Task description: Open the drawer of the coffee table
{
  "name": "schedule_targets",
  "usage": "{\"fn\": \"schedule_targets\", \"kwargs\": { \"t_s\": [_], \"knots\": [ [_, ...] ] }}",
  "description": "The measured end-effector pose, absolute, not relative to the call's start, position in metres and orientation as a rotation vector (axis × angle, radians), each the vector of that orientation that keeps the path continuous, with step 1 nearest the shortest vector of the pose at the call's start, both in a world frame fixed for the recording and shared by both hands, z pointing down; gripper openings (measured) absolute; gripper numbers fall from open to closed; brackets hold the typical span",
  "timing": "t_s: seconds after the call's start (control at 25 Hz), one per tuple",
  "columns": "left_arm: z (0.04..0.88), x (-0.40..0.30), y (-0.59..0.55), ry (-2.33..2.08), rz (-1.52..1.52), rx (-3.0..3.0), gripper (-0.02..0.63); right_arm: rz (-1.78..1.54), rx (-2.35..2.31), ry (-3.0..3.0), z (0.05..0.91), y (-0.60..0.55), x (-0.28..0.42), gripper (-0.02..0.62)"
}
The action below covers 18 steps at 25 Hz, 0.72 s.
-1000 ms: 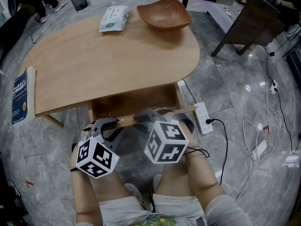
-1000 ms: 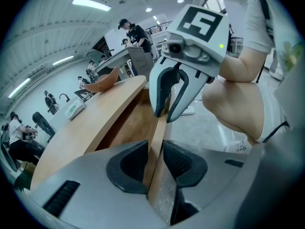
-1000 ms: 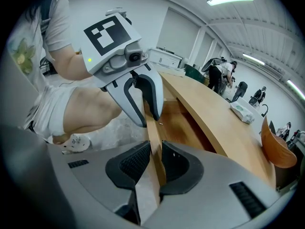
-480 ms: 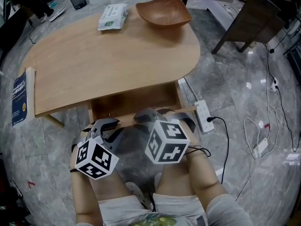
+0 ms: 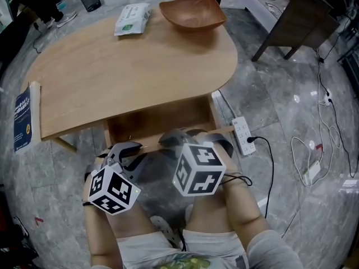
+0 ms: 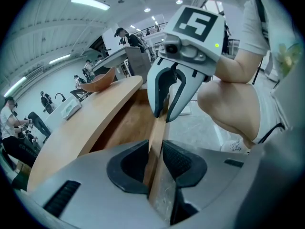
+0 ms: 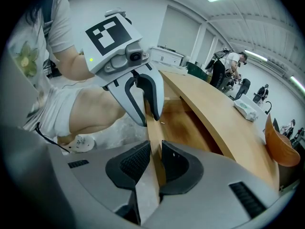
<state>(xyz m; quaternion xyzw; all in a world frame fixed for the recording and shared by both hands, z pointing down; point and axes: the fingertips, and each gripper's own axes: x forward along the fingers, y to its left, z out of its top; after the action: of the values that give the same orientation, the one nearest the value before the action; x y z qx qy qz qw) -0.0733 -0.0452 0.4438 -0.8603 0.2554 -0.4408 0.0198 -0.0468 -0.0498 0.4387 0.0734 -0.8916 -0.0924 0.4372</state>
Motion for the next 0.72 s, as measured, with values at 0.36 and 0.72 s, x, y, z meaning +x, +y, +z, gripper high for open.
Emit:
{"fn": "schedule_targets", "kwargs": {
  "t_s": [0.36,0.72],
  "knots": [
    [0.4443,-0.073,-0.0392,0.781,-1.372,-2.662,0.098,-0.225,0.172,-2.202,0.4394,-0.0439,-0.0467,0.083],
    [0.4439,-0.0718,-0.0376,0.772,-1.367,-2.664,0.097,-0.221,0.174,-2.185,0.4397,-0.0424,-0.0457,0.083]
  ]
}}
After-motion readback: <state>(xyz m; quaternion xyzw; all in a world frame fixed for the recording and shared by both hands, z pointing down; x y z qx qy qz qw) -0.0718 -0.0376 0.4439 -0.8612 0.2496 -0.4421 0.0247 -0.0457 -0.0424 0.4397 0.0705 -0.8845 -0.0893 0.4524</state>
